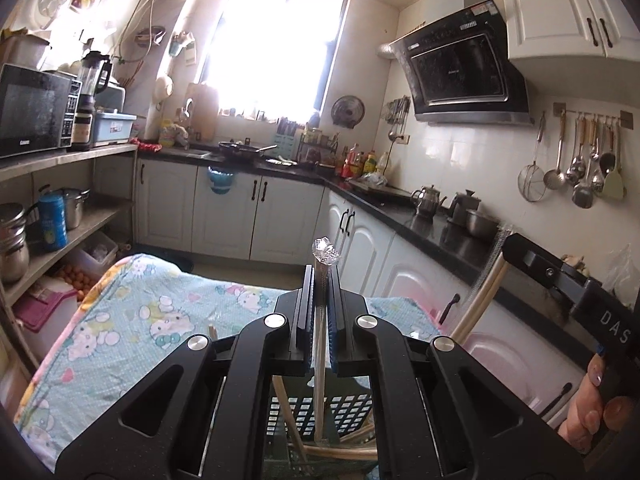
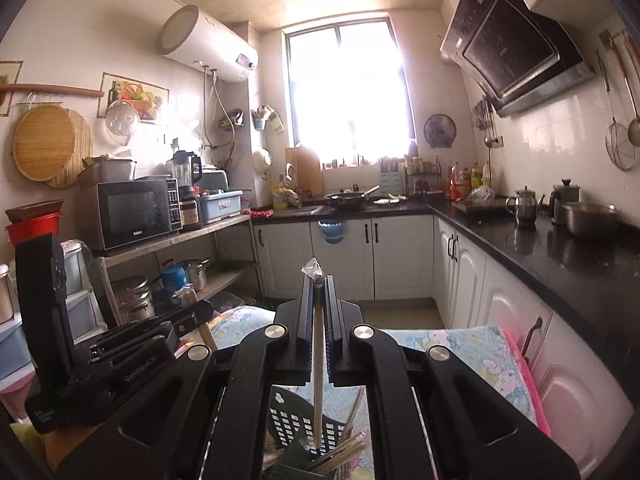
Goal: Organize utensils
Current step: 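Lift the held chopsticks upright and carry both tools over the green basket, then lower the chopsticks into the basket and open both tools to release them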
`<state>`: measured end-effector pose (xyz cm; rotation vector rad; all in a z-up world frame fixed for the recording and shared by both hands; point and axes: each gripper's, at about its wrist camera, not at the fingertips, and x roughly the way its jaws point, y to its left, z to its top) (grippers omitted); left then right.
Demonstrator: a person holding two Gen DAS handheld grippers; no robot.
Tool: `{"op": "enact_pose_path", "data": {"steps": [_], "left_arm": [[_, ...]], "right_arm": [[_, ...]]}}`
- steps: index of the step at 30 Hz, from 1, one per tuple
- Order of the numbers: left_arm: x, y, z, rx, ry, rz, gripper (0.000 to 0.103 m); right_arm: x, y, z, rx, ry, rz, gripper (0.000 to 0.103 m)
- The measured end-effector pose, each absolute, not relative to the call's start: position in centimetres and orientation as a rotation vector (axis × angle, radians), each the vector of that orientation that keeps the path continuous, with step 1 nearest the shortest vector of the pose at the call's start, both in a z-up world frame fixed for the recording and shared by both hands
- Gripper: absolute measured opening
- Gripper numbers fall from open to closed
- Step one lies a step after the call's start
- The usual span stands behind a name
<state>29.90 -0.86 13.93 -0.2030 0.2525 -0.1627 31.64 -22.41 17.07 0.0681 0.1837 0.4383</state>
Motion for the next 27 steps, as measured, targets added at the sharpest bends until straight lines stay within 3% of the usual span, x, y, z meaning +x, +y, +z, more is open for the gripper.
{"op": "enact_pose_path", "data": {"steps": [27], "left_arm": [[33.2, -1.5, 8.9, -0.22, 0.39, -0.151, 0.002]], "right_arm": [[34.5, -21.4, 10.6, 0.084, 0.31, 0.443, 0.006]]}}
